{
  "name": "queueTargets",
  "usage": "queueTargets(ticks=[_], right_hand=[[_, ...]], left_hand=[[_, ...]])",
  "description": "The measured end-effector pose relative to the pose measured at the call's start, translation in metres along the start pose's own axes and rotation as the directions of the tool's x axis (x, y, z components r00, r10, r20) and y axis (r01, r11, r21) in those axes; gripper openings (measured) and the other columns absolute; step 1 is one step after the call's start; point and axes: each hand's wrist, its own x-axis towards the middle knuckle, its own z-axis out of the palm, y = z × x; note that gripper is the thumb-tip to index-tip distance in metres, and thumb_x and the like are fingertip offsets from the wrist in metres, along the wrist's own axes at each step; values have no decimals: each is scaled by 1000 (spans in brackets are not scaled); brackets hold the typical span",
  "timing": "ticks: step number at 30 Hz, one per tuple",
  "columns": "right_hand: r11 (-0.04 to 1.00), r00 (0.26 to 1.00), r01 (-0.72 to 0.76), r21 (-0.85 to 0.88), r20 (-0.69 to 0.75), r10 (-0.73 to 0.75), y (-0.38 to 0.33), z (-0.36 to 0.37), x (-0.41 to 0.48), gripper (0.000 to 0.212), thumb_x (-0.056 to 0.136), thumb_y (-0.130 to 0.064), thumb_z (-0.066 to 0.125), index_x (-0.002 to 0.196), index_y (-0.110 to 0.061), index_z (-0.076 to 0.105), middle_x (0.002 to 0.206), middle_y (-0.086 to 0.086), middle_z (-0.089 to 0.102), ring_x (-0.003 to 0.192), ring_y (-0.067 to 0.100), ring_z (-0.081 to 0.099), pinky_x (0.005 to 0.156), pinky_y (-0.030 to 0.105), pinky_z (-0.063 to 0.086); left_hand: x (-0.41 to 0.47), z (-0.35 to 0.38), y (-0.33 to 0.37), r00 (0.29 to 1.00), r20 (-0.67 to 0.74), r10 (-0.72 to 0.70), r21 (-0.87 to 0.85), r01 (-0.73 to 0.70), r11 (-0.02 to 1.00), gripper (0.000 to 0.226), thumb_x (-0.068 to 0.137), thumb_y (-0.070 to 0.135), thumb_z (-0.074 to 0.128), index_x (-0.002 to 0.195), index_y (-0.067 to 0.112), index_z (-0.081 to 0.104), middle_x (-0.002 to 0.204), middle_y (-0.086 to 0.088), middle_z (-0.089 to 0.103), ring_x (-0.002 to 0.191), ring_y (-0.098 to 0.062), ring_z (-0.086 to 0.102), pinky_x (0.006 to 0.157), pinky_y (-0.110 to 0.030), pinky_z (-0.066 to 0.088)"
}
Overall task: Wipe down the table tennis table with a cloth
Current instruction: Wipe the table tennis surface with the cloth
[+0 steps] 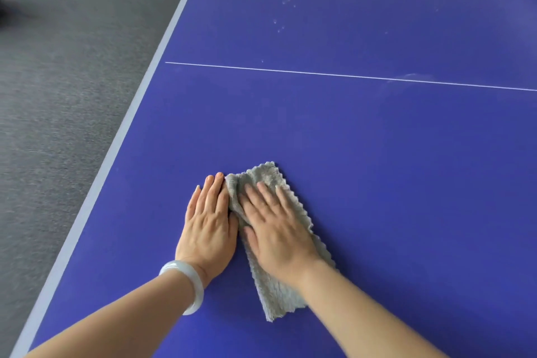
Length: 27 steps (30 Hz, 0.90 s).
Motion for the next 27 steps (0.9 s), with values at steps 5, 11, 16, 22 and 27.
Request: queueTargets(ticks=[5, 11, 16, 22, 27], right_hand=[[982, 980, -184, -30, -79, 181, 173, -34, 2, 52, 103, -27, 39, 151, -9, 37, 160, 11, 30, 150, 30, 24, 123, 46, 17], [480, 470, -877, 35, -156, 869, 213, -45, 34, 55, 104, -23, 28, 154, 1, 22, 161, 24, 18, 150, 39, 12, 123, 51, 2], [998, 996, -49, 45, 76, 45, 87, -14, 96, 59, 104, -29, 30, 159, -15, 15, 167, 6, 10, 154, 22, 4, 124, 40, -2], [929, 928, -371, -18, -57, 369, 226, -49, 116, 56, 105, -34, 30, 158, -17, 21, 167, 4, 12, 154, 20, 7, 125, 38, 0], [476, 468, -879, 17, -147, 871, 303, -67, 99, 57, 103, -33, 25, 153, -6, 24, 164, 14, 16, 151, 31, 10, 123, 48, 6]], left_hand=[[0, 3, -1, 999, -9, -33, 20, 33, 999, 65, 97, 38, 15, 153, 7, 28, 162, -5, 18, 151, -18, 8, 122, -30, -5], [1, 4, 2, 998, -1, -55, 25, 55, 998, 67, 96, 41, 16, 152, 7, 30, 162, -5, 21, 151, -18, 10, 123, -32, 0], [1, 1, 2, 998, 6, -69, 22, 68, 997, 68, 95, 43, 18, 152, 8, 32, 161, -4, 21, 151, -17, 11, 123, -31, -1], [1, 3, 1, 998, -3, -68, 1, 68, 998, 67, 95, 43, 21, 151, 9, 32, 161, -3, 22, 151, -16, 11, 123, -34, 4], [2, 5, 0, 998, -18, -60, 4, 60, 998, 66, 95, 42, 23, 149, 7, 35, 160, -4, 25, 151, -18, 14, 123, -36, 6]])
